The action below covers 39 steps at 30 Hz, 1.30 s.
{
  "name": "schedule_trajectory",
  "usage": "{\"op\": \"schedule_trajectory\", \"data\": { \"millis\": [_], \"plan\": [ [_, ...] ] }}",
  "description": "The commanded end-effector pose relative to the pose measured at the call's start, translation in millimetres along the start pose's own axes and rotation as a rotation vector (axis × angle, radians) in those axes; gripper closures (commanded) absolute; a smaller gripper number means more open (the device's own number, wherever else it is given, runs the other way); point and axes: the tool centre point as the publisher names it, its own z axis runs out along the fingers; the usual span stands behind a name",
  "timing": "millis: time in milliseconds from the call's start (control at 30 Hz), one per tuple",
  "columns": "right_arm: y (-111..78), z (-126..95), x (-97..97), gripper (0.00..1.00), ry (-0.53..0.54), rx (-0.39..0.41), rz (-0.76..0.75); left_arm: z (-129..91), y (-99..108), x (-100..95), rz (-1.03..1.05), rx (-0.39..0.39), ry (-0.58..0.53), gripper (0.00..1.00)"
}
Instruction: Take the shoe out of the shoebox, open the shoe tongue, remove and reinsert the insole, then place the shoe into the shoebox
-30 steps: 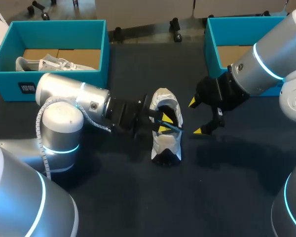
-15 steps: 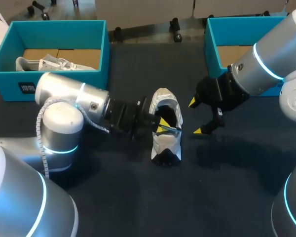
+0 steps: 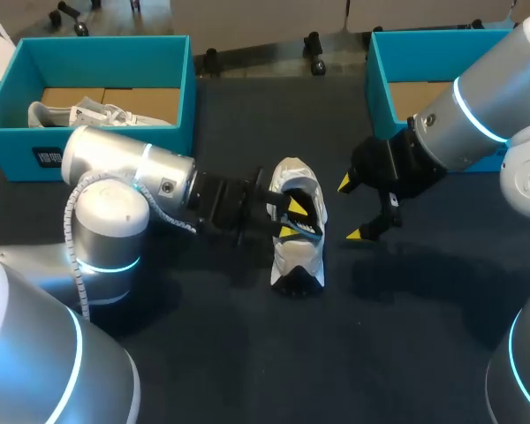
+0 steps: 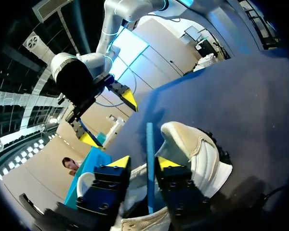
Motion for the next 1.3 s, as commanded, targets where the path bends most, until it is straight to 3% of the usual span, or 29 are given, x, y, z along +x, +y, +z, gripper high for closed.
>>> {"op": "schedule_trajectory", "data": {
  "millis": [33,133,167,200,233,267,733,900,933,967,1000,1067,1200,1300],
  "plan": [
    [-0.1,0,0.8,0.00,-0.001,0.001,0.000,-5,-9,1.8,0.007,0.001,-0.002,0.56],
    [-0.1,0,0.8,0.00,-0.001,0.001,0.000,-5,-13,2.8,0.010,0.008,0.000,0.64],
    [-0.1,0,0.8,0.00,-0.001,0.001,0.000,-4,-13,3.7,0.010,0.010,0.001,0.75],
    [-0.1,0,0.8,0.00,-0.001,0.001,0.000,-3,-12,4.8,0.008,0.013,0.005,0.77],
    [-0.1,0,0.8,0.00,-0.001,0.001,0.000,-2,-11,6.6,0.005,0.012,0.012,0.85],
    [-0.1,0,0.8,0.00,-0.001,0.001,0.000,-1,-9,8.3,0.002,0.012,0.017,1.00],
    [-0.1,0,0.8,0.00,-0.001,0.001,0.000,6,19,16.4,0.030,-0.042,0.048,1.00],
    [-0.1,0,0.8,0.00,-0.001,0.001,0.000,2,11,15.2,0.031,-0.041,0.039,1.00],
    [-0.1,0,0.8,0.00,-0.001,0.001,0.000,0,7,14.0,0.030,-0.038,0.028,0.97],
    [-0.1,0,0.8,0.00,-0.001,0.001,0.000,-2,4,12.7,0.031,-0.036,0.024,0.74],
    [-0.1,0,0.8,0.00,-0.001,0.001,0.000,-4,2,11.2,0.035,-0.033,0.014,0.65],
    [-0.1,0,0.8,0.00,-0.001,0.001,0.000,-8,-2,8.3,0.038,-0.029,0.001,0.60],
    [-0.1,0,0.8,0.00,-0.001,0.001,0.000,-11,-7,6.7,0.048,-0.027,-0.003,0.64],
    [-0.1,0,0.8,0.00,-0.001,0.001,0.000,-10,-10,7.7,0.051,-0.021,0.004,0.75]
  ]
}}
